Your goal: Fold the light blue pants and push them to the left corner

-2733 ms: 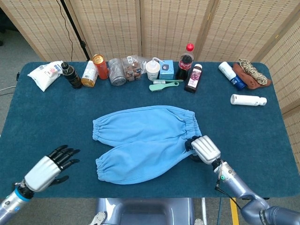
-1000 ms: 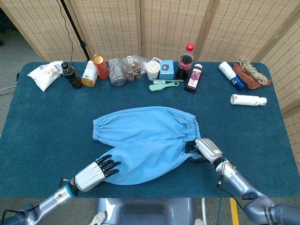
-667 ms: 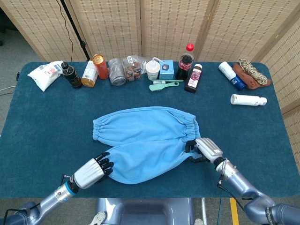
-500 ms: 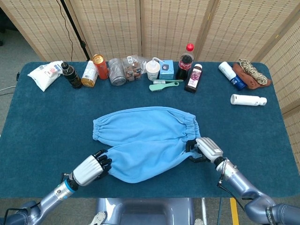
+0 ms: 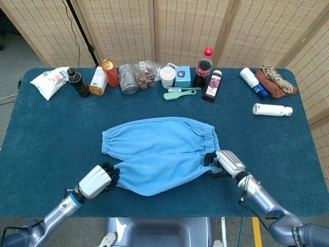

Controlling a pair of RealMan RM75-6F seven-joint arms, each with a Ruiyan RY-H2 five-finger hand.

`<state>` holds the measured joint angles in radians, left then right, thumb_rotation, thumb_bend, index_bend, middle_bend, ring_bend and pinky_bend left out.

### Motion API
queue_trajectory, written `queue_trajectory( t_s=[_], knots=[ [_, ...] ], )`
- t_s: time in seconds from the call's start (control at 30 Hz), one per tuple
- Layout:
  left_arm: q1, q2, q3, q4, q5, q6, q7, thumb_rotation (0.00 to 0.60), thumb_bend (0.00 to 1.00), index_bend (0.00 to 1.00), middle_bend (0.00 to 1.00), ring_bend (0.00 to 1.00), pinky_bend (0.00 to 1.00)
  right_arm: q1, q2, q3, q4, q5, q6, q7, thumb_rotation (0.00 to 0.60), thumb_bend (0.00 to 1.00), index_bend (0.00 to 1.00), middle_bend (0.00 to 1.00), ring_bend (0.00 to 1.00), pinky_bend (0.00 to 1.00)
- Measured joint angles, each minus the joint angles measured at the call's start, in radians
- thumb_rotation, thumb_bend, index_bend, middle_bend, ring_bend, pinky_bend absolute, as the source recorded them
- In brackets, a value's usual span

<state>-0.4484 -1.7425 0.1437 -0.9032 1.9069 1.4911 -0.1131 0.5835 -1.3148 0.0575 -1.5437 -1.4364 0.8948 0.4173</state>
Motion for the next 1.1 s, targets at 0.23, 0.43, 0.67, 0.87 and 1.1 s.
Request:
queue_trajectory(
  t_s=[0.23, 0.43, 0.67, 0.87, 1.1],
  knots=[
    [0.000, 0.002, -0.008, -0.016, -0.013, 0.014, 0.030, 0.600, 0.61, 0.75, 0.53, 0.57, 0.67, 0.000, 0.002, 0.001, -0.002, -0.003, 0.004, 0.011, 0.600, 0.58, 0.63, 0.52, 0.46, 0.60],
    [-0.003, 0.014, -0.017, -0.036, -0.031, 0.014, 0.020, 0.600, 0.66, 0.78, 0.56, 0.60, 0.70, -0.001, 0.006, 0.000, -0.003, -0.006, 0.008, 0.018, 0.600, 0.58, 0.63, 0.52, 0.46, 0.60],
    [-0.013, 0.060, -0.054, -0.101, -0.070, 0.017, -0.012, 0.600, 0.66, 0.79, 0.57, 0.61, 0.70, 0.005, 0.028, 0.010, -0.011, -0.007, 0.008, 0.036, 0.600, 0.58, 0.63, 0.52, 0.46, 0.60],
    [-0.035, 0.135, -0.092, -0.210, -0.112, -0.012, 0.002, 0.600, 0.66, 0.79, 0.57, 0.62, 0.70, 0.029, 0.051, 0.041, -0.027, 0.024, -0.019, 0.049, 0.600, 0.59, 0.63, 0.52, 0.46, 0.60],
    [-0.075, 0.218, -0.152, -0.326, -0.191, -0.106, 0.045, 0.600, 0.65, 0.79, 0.57, 0.61, 0.70, 0.077, 0.080, 0.098, -0.039, 0.105, -0.088, 0.050, 0.600, 0.59, 0.63, 0.52, 0.46, 0.60]
  ],
)
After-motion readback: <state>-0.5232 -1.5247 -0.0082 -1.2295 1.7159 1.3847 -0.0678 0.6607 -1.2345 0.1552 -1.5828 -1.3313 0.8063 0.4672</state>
